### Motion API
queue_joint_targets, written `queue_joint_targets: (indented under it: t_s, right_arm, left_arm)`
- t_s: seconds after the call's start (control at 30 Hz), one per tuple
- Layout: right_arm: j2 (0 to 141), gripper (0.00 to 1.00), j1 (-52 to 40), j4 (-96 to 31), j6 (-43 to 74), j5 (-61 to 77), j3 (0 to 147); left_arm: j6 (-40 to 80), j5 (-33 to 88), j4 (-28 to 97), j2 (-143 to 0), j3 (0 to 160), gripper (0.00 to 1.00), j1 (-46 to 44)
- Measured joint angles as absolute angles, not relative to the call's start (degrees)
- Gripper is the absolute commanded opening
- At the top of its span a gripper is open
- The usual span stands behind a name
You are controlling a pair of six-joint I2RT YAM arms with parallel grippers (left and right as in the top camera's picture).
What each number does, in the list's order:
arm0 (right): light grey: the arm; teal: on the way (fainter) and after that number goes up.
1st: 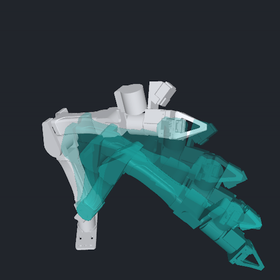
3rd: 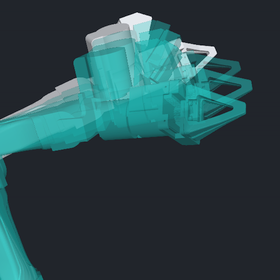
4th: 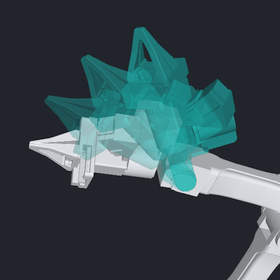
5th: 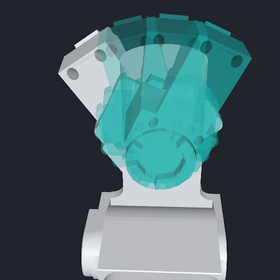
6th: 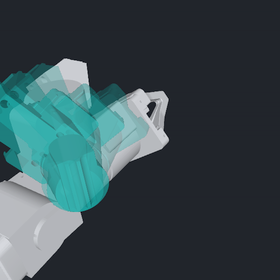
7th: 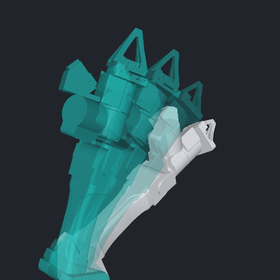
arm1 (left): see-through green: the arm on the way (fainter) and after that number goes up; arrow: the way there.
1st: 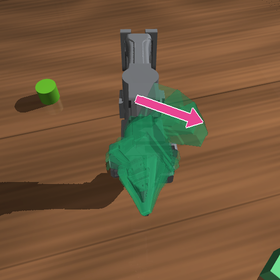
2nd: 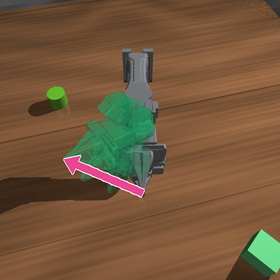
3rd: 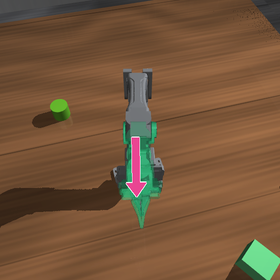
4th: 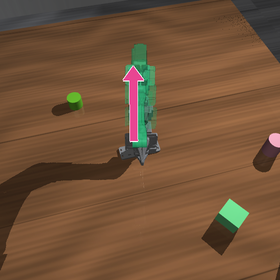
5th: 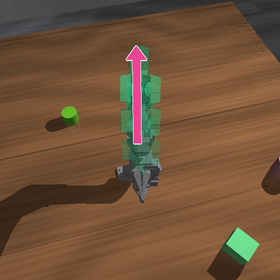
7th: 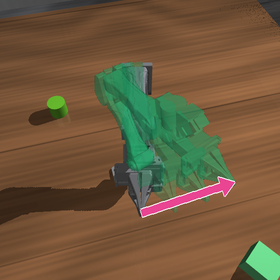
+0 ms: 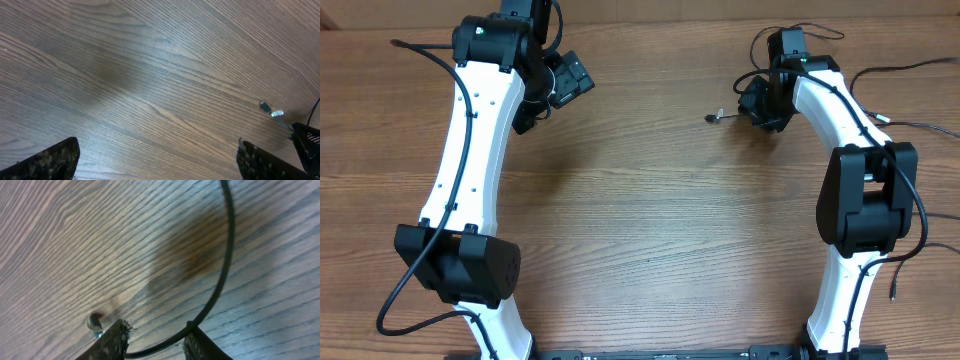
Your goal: Untangle cables
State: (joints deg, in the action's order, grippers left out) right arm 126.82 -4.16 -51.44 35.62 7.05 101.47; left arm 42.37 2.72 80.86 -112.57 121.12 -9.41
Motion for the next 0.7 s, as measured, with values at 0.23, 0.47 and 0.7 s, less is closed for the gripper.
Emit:
queue_joint_targets:
  t_s: [0.23,0.47,0.7]
  right_arm:
    - [126.82,0.15,-4.16,-51.44,36.05,6.96,101.47]
    - [126.85,0.04,-3.79,-46.63,37.39,9.19,101.45]
    - [126.87,0.04,1.43,-40.16,37.98,22.50,106.32]
  left_arm:
    - [42.37,2.70,80.86,-112.57,121.12,1.00,-9.41]
    - [42.37,2.72,80.99,-112.57,121.12,0.99,-9.41]
    - [42.37,2.72,80.99,-112.57,121.12,0.99,-9.41]
